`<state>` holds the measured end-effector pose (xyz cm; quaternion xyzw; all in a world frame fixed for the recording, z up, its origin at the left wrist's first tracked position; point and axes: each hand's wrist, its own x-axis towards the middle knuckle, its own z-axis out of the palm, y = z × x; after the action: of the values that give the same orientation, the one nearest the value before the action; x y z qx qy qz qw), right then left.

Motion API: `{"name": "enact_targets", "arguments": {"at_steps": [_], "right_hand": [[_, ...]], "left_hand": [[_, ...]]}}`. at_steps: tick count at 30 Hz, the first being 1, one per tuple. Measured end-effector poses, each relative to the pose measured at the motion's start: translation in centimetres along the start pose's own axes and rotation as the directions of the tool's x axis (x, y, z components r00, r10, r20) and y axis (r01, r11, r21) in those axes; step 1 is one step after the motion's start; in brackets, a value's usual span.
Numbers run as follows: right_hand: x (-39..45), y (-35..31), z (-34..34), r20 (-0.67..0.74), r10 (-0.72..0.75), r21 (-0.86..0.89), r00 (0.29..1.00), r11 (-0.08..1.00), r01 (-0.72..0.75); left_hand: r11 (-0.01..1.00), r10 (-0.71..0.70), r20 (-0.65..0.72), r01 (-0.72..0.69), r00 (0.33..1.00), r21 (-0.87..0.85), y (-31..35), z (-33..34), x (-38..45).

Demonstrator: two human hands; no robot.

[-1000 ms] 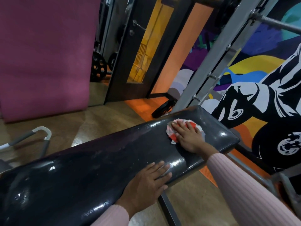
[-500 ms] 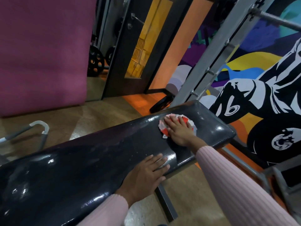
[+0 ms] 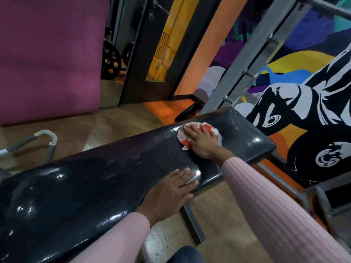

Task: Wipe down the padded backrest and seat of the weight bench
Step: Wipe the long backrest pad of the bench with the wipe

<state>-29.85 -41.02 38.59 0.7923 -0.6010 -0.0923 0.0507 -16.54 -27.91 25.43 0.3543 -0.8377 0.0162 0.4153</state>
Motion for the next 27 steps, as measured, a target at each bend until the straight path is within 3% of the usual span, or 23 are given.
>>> {"name": "enact_targets", "arguments": {"at_steps": [4,6,9,13,16,20,23,27], "right_hand": [[-3.2,0.5,1.1,0.005,-0.211,-0.041,0.978,0.977,0.211],[-3.8,2.6,0.7,0.018,-0.234,-0.024,0.972,0.972,0.234],[-1.7,4.0,-0.6,0.024,-0.103,-0.034,0.994,0.994,0.103],[1.6,0.8,-0.8,0.023,0.045,0.005,0.999,0.999,-0.045],[0.1,-1.3,0.1,0.026,-0.087,-0.018,0.996,0.996,0.087],[-3.1,1.1,0.7,0.044,-0.277,-0.020,0.960,0.960,0.278],[-1.6,3.1,-0.3,0.036,-0.179,0.010,0.983,0.984,0.179],[2.6,0.2,-0.9,0.014,0.015,0.003,1.000,1.000,-0.015]], "left_hand": [[1.000,0.010,-0.021,-0.010,1.000,0.002,0.0,0.1,0.1],[1.000,0.014,-0.021,-0.014,1.000,0.028,0.0,0.1,0.1],[0.999,0.013,-0.011,-0.013,1.000,0.033,-0.1,0.2,-0.1],[0.998,0.012,0.000,-0.012,1.000,0.058,0.0,0.1,0.0],[0.998,0.022,-0.011,-0.021,1.000,0.064,0.1,0.0,0.1],[0.998,0.024,-0.016,-0.023,1.000,0.059,0.1,-0.1,0.1],[0.999,0.015,-0.002,-0.015,1.000,0.046,0.0,0.1,0.0],[0.998,0.016,0.007,-0.016,1.000,0.055,0.0,0.2,0.0]]}}
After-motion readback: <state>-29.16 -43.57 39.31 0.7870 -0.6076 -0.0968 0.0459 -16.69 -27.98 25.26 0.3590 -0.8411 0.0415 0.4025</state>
